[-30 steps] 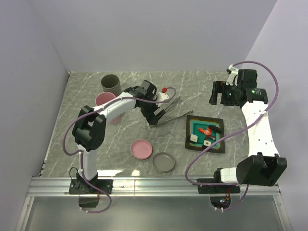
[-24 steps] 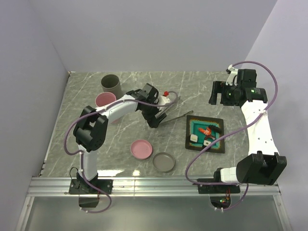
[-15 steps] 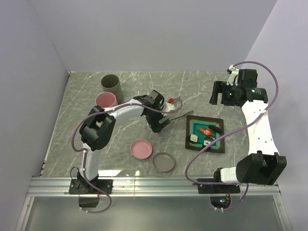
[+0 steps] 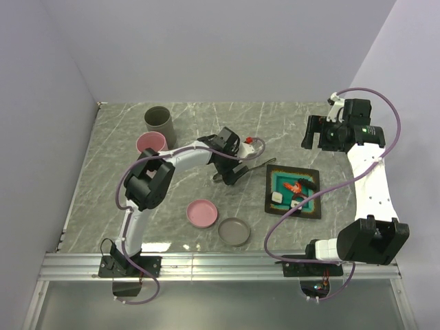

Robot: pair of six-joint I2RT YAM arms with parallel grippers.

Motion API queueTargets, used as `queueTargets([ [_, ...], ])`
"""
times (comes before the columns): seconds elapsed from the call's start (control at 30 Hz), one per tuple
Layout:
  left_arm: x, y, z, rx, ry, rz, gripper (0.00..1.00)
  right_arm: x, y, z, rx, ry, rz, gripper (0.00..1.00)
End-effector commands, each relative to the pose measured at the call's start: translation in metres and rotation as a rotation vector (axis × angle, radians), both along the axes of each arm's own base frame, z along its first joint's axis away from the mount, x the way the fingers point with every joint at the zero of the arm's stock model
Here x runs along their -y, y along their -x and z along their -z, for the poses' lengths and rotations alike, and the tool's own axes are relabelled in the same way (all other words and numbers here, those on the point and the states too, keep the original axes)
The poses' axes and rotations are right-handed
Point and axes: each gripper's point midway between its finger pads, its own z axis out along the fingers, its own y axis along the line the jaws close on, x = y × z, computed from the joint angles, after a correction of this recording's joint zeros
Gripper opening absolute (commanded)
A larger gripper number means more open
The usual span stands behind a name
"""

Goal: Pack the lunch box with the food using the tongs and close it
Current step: Grab the clamp with the left arm

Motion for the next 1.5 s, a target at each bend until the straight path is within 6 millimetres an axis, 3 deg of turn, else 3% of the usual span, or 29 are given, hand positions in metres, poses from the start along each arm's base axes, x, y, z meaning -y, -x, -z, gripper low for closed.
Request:
queueTargets([
  [0.0, 0.023, -0.011, -0.011, 0.022, 0.065, 0.017, 0.99, 0.001, -0.005, -0.016, 0.062, 0.000, -0.022, 0.99],
  [0.4, 0.049, -0.013, 0.002, -0.007, 0.100, 0.043, 0.99, 0.004, -0.003, -0.020, 0.075, -0.027, -0.031, 0.99],
  [0.67, 0.048, -0.016, 0.012, -0.009, 0.084, 0.027, 0.99, -0.011, 0.004, -0.027, 0.105, -0.068, -0.115, 0.99],
  [0.9, 0.042, -0.028, 0.026, -0.013, 0.021, -0.048, 0.96, -0.010, 0.005, -0.026, 0.102, -0.066, -0.118, 0.99],
  [1.03, 0.039, -0.028, 0.023, -0.009, 0.021, -0.060, 0.90, -0.012, 0.006, -0.026, 0.104, -0.072, -0.124, 0.99],
  [1.3, 0.028, -0.033, -0.006, -0.016, 0.044, -0.086, 0.72, -0.014, 0.005, -0.032, 0.116, -0.081, -0.130, 0.99],
  [1.4, 0.022, -0.037, -0.012, -0.008, 0.042, -0.088, 0.72, -0.014, 0.005, -0.032, 0.117, -0.084, -0.131, 1.00],
  [1.47, 0.017, -0.033, -0.008, -0.018, 0.023, -0.075, 0.77, -0.014, 0.006, -0.032, 0.118, -0.084, -0.132, 1.00],
])
